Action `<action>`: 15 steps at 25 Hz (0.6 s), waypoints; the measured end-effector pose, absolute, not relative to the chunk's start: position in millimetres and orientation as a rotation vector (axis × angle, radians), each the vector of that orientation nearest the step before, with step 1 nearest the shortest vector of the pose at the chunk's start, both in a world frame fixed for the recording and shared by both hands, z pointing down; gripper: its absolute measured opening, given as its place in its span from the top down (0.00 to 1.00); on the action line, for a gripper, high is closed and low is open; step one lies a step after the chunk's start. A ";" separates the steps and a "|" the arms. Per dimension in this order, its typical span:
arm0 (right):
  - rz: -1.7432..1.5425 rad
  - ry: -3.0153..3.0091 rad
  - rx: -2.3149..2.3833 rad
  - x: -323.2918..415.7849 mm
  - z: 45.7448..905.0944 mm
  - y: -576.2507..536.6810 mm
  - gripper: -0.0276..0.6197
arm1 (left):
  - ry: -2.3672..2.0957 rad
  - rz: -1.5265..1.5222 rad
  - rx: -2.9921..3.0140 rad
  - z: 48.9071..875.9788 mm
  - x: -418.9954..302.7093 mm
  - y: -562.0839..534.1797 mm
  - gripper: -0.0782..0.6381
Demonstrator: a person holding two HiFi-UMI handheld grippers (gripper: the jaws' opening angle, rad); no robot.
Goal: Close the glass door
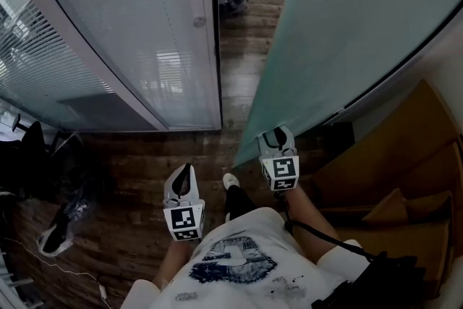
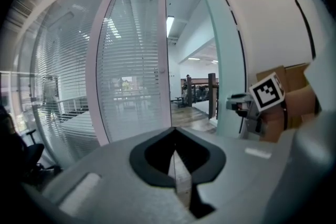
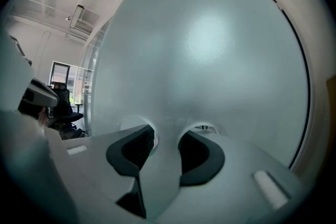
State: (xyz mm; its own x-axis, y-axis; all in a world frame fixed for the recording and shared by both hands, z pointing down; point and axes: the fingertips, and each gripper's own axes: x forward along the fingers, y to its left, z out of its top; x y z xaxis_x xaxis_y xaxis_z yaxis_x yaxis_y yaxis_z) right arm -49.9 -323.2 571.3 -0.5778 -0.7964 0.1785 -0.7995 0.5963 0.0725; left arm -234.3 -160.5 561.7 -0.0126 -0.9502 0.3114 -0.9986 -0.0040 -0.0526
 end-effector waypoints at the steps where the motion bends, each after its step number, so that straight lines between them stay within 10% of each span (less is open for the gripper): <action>1: 0.021 -2.630 1.335 -51.9 571.6 -325.9 0.74 | -2.082 0.389 2.065 561.0 -237.1 -165.0 0.89; 15: -0.003 -2.633 1.381 -82.3 571.9 -370.7 0.74 | -2.122 0.426 1.989 560.2 -268.5 -218.4 0.89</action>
